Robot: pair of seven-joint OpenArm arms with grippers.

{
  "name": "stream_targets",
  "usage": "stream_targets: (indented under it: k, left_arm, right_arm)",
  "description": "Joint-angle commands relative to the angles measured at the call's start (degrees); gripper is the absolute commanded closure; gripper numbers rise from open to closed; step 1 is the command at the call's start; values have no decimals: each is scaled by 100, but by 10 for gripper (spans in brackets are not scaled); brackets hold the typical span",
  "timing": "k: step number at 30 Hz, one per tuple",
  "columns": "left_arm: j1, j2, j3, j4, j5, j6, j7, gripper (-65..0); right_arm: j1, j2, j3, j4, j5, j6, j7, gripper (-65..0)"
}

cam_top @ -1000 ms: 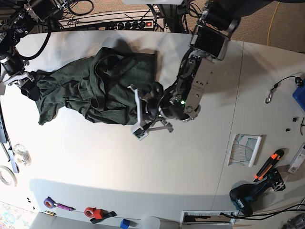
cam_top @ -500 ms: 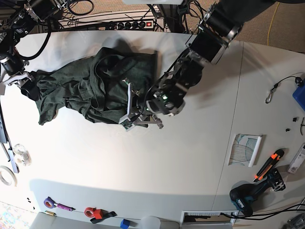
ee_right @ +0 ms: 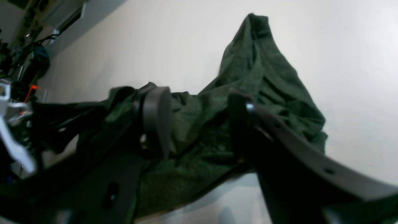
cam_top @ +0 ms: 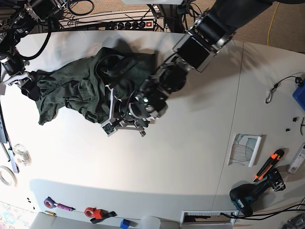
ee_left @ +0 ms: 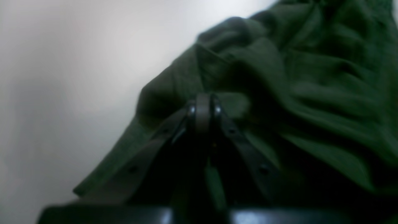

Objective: Layout the t-shirt on the table in an organized manner, then fold the t-shirt properly

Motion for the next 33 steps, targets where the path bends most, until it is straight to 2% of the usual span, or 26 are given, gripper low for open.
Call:
stream_targets:
  k: [1,6,8,10,12,14,17,19,21,25,33]
  left_arm:
    - [-203,143,-17,-90,11,20,-155,0]
    - [-623,143,31,-713,-37,527,-1239,0]
    - [-835,143,31,-723,-214,719,-1357,0]
    - [-1075,143,31,-723,-601,710,-1349,0]
    - [-1279,143,28,-723,-944,505,-1303,0]
    - [-1464,143,28,-723,-1071,199,-863,0]
    - [-1652,143,28,-723,-1071,-151,645,0]
    - [-1591,143,31,-723,-1189,-581,1471,0]
    - [-1412,142,31,-723,-1440,-881,1834,0]
    - [-935,127,33,-723,-1554,-1012,1631,0]
    - [-527,143,46,-723,-1261,-890,479,0]
  right_arm:
    - [44,129,13,101,146,55,131,-287]
    - [46,129,13,101,146,57,138,-287]
    - [46,129,13,101,146,57,146,-287]
    - [46,129,13,101,164,57,149,-287]
    - [46,129,13,101,162,57,149,-287]
    - [46,129,13,101,151,57,146,-287]
    - [44,129,13,101,140,57,146,-287]
    - [46,131,13,101,146,57,149,-287]
    - [46,129,13,101,144,57,149,-287]
    - [46,129,13,101,144,57,144,-287]
    - [46,129,13,101,151,55,151,-287]
